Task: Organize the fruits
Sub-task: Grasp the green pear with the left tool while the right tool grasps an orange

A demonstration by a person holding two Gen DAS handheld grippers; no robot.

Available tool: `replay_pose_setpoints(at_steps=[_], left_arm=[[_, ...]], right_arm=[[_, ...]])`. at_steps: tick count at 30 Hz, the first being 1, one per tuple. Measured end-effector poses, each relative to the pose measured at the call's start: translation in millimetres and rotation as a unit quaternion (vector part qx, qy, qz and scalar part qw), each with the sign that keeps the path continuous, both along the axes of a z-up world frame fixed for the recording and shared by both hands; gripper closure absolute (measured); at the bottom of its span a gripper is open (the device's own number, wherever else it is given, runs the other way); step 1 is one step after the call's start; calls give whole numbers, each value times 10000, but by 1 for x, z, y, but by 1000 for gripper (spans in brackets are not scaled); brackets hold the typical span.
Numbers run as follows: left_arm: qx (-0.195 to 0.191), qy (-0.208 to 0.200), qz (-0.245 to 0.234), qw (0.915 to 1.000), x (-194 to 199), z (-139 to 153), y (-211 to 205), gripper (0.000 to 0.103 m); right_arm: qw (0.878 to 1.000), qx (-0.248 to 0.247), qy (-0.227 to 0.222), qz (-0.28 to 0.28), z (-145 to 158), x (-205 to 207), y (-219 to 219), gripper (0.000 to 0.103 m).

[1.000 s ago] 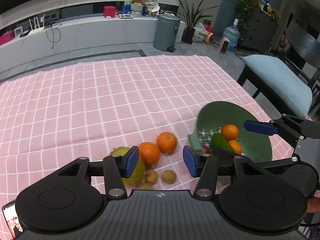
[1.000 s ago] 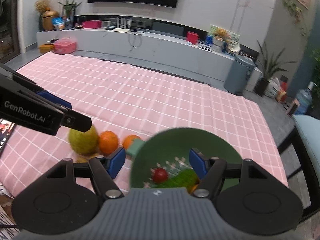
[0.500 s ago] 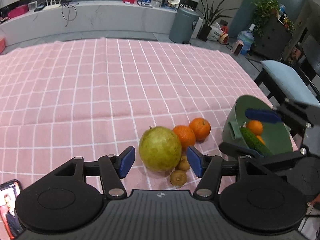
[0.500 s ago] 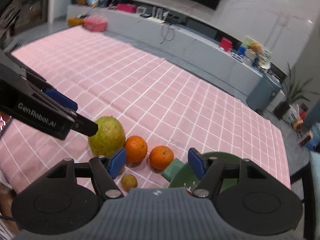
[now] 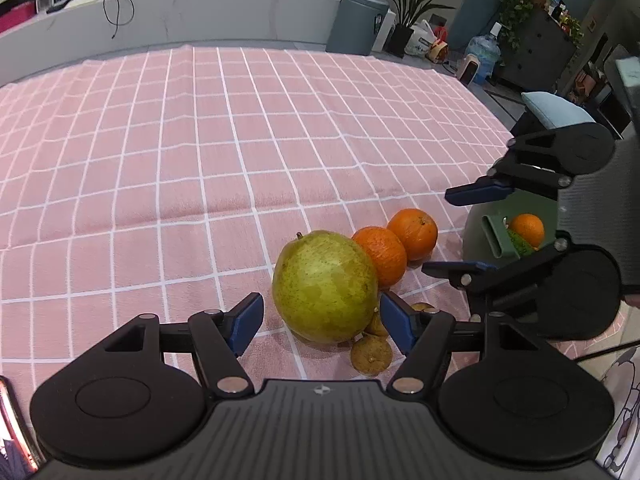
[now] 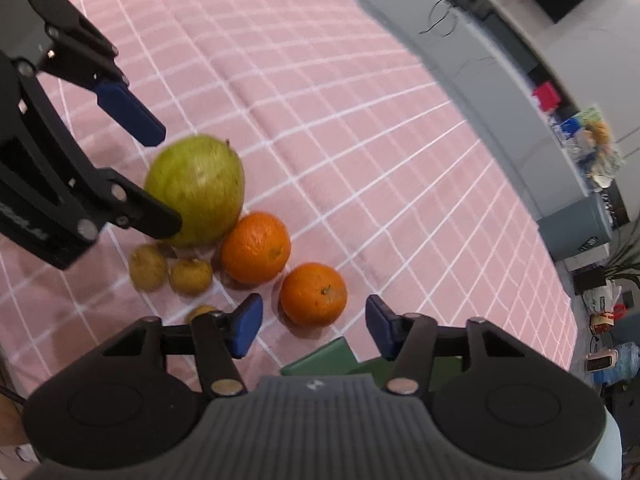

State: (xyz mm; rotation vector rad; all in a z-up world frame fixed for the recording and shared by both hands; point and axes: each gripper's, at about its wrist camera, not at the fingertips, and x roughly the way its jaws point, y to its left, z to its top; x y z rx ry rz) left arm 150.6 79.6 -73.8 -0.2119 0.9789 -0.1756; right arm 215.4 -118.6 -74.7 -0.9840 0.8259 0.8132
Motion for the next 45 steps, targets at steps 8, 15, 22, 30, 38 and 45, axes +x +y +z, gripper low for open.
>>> replay_pose_setpoints(at_steps=[8, 15, 22, 30, 38, 45], left_arm=[[-136, 81, -44, 9999, 11, -10, 0, 24], [-257, 71, -75, 9996, 16, -14, 0, 25], [-298, 18, -86, 9995, 15, -15, -2, 30], [-375, -29, 53, 9993, 8, -16, 0, 31], [-677, -60, 382, 9970, -4, -11, 14, 31], [-885, -196, 593, 9941, -11, -1, 25, 31]], right_arm=[[9995, -201, 253, 59, -18, 17, 6, 53], [9992, -140, 382, 2, -26, 25, 7, 61], [9992, -104, 386, -51, -26, 24, 9, 63], [9990, 102, 222, -369, -18, 22, 5, 63], [9982, 261, -136, -520, 0, 12, 1, 63], [9931, 704, -318, -886, 28, 4, -12, 64]])
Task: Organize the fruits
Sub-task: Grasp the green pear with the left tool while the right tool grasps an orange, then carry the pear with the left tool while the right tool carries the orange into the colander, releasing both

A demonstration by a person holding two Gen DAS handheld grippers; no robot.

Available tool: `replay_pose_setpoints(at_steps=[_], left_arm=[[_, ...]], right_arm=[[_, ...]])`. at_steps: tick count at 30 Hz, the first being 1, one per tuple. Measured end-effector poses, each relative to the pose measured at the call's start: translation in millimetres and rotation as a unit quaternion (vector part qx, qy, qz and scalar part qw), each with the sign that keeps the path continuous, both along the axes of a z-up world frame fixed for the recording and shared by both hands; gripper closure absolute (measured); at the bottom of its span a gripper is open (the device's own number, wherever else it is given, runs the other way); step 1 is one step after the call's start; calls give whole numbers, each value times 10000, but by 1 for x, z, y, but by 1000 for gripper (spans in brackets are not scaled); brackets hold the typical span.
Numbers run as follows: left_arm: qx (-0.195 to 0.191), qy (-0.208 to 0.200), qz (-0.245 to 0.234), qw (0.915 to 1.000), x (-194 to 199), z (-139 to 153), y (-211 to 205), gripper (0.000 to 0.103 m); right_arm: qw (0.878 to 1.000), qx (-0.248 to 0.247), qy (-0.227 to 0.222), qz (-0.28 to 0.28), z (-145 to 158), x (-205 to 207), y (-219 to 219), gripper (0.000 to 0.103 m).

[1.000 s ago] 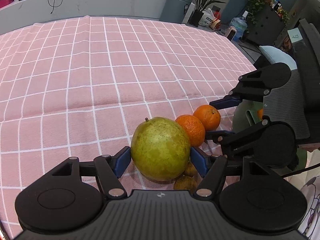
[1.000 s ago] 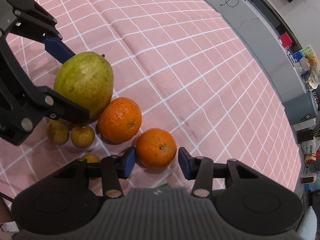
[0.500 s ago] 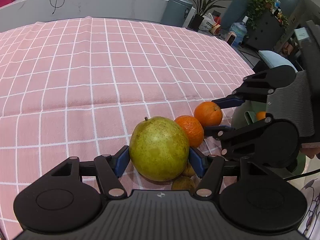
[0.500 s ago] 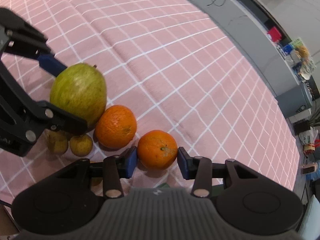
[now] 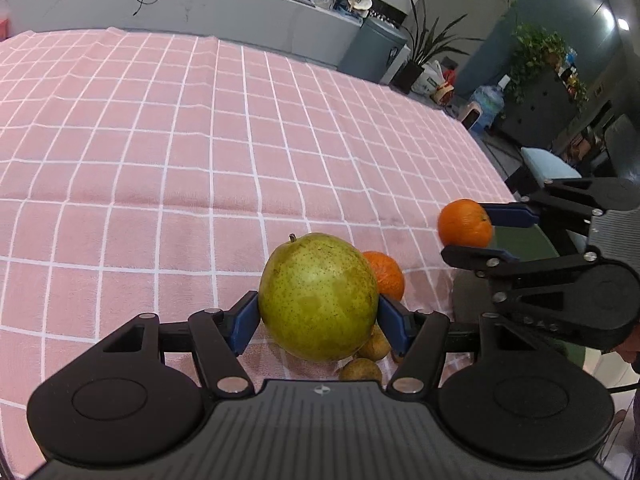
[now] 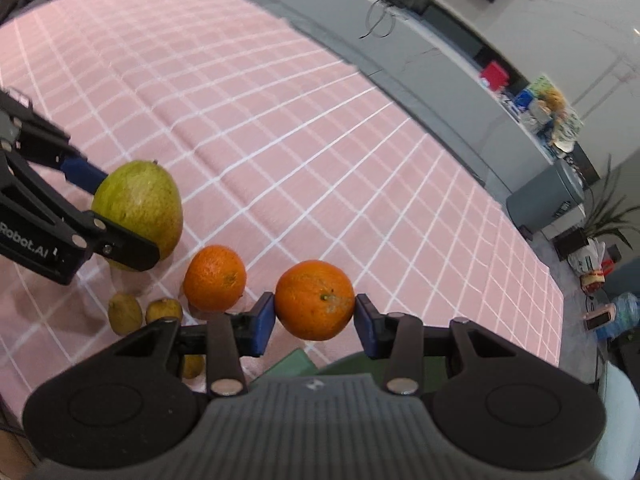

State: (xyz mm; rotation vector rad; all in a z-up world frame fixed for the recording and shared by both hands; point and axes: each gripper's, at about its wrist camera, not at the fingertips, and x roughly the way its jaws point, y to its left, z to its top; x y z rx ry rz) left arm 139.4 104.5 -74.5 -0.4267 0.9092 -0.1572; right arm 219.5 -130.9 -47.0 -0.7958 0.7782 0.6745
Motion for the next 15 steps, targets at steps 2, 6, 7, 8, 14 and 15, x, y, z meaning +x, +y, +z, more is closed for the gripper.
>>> replay_pose_setpoints(at_steps=[2, 6, 7, 8, 14, 15], left_arm=[[-31, -79, -1, 10000, -2, 6, 0, 31], [-56, -282, 14, 9996, -6, 23, 0, 31], [-42, -330, 2, 9994, -8, 28, -1, 31], [-31, -382, -14, 9993, -9, 33, -3, 31], [-50, -522, -101, 9986, -14, 55, -18, 31], [-44, -529, -136, 9985, -15, 57, -20, 31]], right_arm=[[9998, 169, 16, -109, 10, -2, -6, 64], [9984, 478, 8, -313, 28, -10, -19, 64], [9979, 549, 6, -356, 32, -13, -23, 64], [9973, 620, 3, -402, 35, -15, -27, 64], [9942, 832, -108, -680, 49, -32, -57, 64], [9934, 863, -123, -744, 51, -33, -63, 64]])
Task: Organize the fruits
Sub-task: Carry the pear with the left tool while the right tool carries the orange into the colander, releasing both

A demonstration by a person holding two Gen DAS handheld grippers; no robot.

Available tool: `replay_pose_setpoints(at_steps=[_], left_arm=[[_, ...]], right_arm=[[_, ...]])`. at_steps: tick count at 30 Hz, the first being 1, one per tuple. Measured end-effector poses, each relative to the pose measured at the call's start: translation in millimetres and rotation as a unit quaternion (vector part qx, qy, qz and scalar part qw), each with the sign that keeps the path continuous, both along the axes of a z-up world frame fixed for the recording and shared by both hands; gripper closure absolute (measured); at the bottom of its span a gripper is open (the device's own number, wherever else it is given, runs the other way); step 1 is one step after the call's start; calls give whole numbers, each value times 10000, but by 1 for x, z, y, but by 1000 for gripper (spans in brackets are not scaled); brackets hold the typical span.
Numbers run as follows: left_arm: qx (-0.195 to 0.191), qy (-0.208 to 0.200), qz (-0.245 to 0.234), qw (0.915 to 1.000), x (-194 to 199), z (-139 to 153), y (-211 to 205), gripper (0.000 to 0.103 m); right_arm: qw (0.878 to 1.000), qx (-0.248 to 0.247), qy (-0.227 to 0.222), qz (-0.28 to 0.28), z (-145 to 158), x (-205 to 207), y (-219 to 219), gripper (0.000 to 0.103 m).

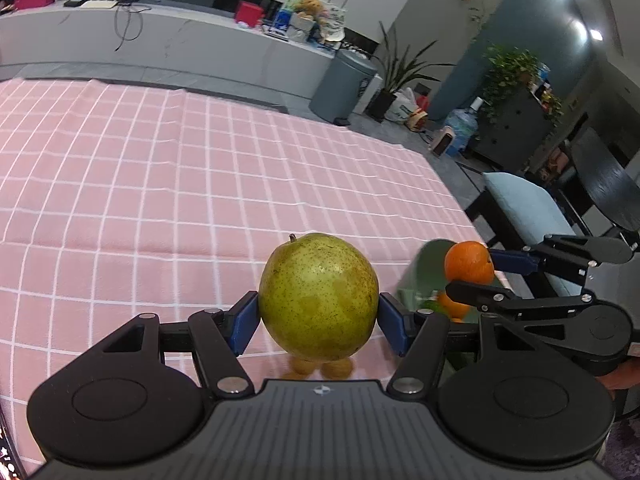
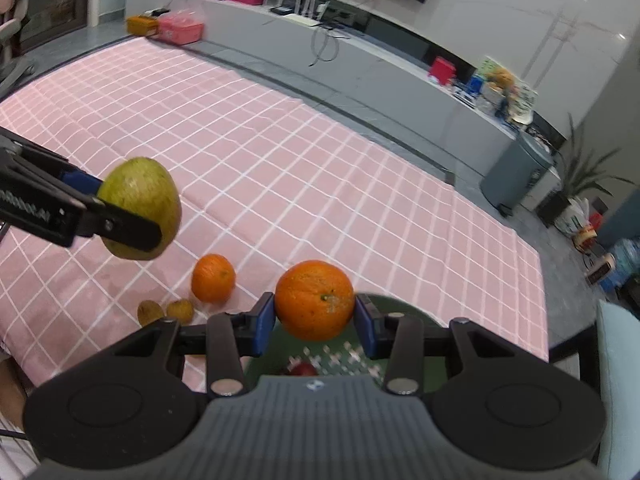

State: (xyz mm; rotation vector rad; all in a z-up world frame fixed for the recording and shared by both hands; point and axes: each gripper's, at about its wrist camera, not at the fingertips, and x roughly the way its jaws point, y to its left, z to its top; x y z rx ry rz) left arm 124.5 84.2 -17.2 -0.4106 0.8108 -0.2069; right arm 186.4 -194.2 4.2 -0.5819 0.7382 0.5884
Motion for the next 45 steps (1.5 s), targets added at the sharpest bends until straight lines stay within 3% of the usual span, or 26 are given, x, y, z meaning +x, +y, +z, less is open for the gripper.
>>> replay_pose_setpoints(at_steps=[11, 24, 34, 41, 45], left_arm=[[15, -109, -416, 9991, 10, 24, -50, 31], [249, 26, -996, 9947, 39, 28, -111, 31], [988, 496, -1278, 9856, 62, 3, -152, 31], [1524, 589, -1417, 9763, 69, -11, -165, 31], [1613, 585, -1514, 9735, 74, -13, -170, 30]], right_arm=[[9979, 328, -12, -562, 15, -9, -67, 64], [9957, 422, 230, -788, -1, -9, -115, 64], [9947, 231, 769, -647, -31, 4, -118, 64], [9925, 13, 1092, -551, -50, 14, -109, 64], [9915, -146, 1203, -479, -59, 17, -103, 64]])
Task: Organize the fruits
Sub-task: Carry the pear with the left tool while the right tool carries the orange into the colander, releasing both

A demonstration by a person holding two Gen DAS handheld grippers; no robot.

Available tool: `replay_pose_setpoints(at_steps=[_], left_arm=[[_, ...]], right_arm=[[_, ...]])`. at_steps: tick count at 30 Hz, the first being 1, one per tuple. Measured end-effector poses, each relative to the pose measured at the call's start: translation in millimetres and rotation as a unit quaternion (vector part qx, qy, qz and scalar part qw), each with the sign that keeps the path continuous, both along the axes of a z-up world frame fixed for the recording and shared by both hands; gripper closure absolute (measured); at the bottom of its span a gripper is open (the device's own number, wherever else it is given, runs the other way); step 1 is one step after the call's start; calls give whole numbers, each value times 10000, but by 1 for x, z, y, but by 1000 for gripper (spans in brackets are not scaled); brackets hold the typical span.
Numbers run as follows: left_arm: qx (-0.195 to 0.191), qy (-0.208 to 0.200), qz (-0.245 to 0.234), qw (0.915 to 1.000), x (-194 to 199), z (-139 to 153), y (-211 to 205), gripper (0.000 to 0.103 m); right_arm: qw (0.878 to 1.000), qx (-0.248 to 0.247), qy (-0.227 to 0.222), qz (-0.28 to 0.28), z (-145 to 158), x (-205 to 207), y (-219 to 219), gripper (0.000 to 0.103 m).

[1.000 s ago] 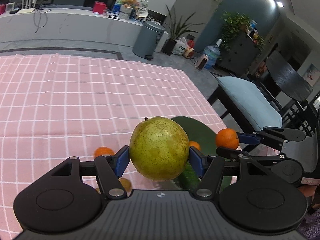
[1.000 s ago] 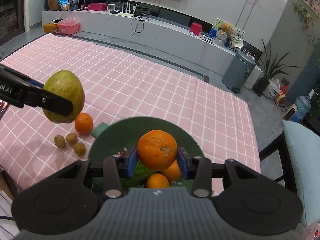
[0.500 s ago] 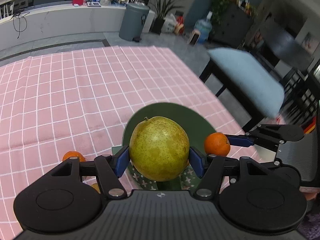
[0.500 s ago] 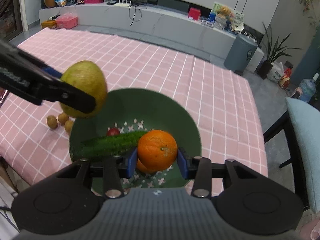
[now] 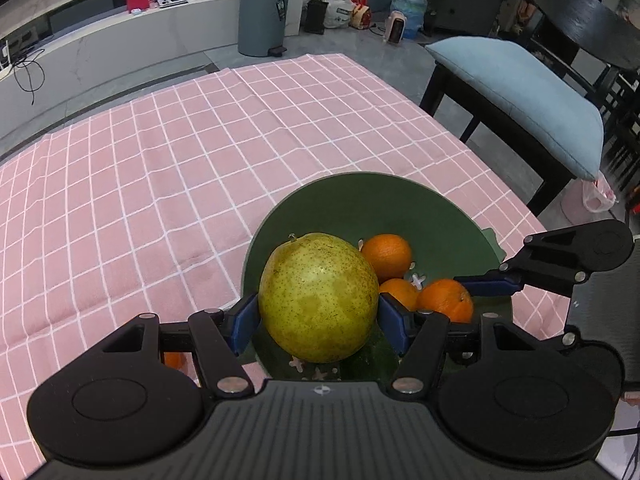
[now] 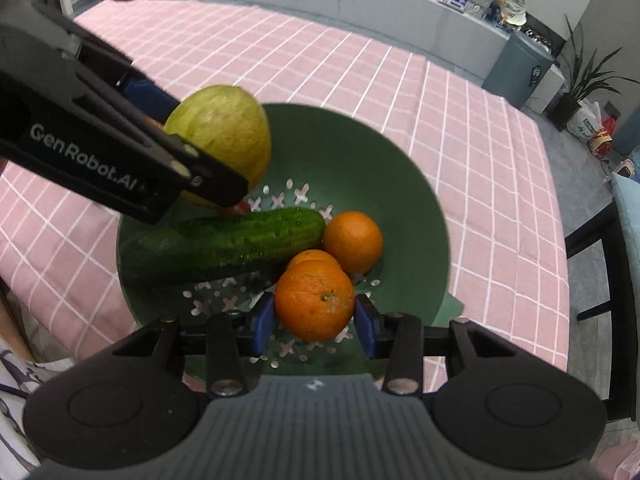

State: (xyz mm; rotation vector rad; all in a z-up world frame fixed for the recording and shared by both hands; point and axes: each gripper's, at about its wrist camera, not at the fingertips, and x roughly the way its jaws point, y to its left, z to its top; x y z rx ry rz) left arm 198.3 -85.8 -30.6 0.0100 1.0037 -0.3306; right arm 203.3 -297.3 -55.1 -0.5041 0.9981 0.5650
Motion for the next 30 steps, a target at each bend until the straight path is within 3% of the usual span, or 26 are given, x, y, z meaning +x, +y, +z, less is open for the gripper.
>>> replay_pose_setpoints(at_steps=[12, 26, 30], left_arm=[[138, 48, -116, 9998, 10, -11, -4, 30], [80, 66, -104, 9999, 8, -10, -1, 27], [142, 77, -105, 9998, 5, -8, -3, 26]], right_arm=[[9991, -253, 293, 195, -6, 17, 13, 63], [9978, -256, 609, 1, -15, 19, 7, 62], [9984, -196, 533, -83, -11, 18, 5, 48]])
